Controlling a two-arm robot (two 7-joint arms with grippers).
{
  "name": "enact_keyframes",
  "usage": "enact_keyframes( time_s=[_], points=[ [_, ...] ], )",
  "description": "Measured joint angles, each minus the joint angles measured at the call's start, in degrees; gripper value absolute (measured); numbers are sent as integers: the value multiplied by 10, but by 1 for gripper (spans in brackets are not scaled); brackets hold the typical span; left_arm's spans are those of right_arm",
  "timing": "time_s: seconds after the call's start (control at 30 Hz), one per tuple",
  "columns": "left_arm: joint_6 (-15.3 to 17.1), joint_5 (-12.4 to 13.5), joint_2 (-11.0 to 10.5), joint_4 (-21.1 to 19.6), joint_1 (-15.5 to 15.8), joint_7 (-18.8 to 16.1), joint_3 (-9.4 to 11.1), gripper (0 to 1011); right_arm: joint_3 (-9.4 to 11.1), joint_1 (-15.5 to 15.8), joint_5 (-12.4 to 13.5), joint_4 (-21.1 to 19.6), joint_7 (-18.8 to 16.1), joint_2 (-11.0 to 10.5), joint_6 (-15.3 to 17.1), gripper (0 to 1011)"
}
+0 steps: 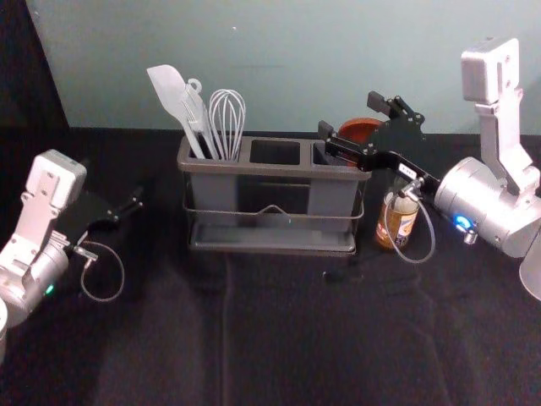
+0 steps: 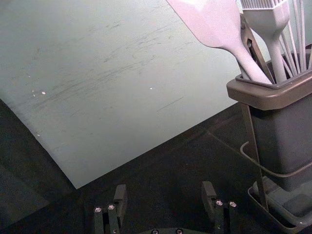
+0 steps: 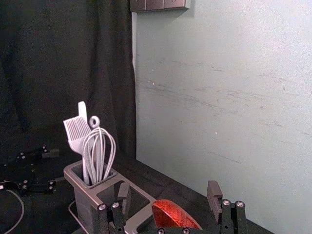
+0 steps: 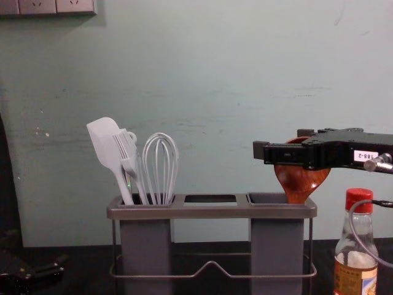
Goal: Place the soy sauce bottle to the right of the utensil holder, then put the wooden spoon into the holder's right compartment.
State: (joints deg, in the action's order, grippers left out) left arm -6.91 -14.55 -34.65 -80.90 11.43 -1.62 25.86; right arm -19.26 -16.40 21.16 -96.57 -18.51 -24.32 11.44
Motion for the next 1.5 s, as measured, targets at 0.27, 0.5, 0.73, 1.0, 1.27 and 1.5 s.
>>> enact_keyframes(
  time_s=[0.27, 0.5, 0.73, 1.0, 1.27, 1.5],
  points=[
    [0, 0, 0, 0, 0, 0, 0, 1005, 0, 0, 0, 0, 0, 0, 0, 1003],
    [0, 0, 0, 0, 0, 0, 0, 1005, 2, 3, -7, -8, 6, 2, -1, 1003],
    [0, 0, 0, 0, 0, 0, 0, 1005, 16, 20, -19, -36, 22, 6, -5, 1003],
    [0, 0, 0, 0, 0, 0, 0, 1005, 44, 63, -31, -86, 45, 5, -15, 1002],
    [0, 0, 0, 0, 0, 0, 0, 1005, 79, 130, -57, -147, 78, 5, -44, 1003],
    [0, 0, 0, 0, 0, 0, 0, 1005, 103, 198, -94, -181, 113, 11, -95, 1003]
  ],
)
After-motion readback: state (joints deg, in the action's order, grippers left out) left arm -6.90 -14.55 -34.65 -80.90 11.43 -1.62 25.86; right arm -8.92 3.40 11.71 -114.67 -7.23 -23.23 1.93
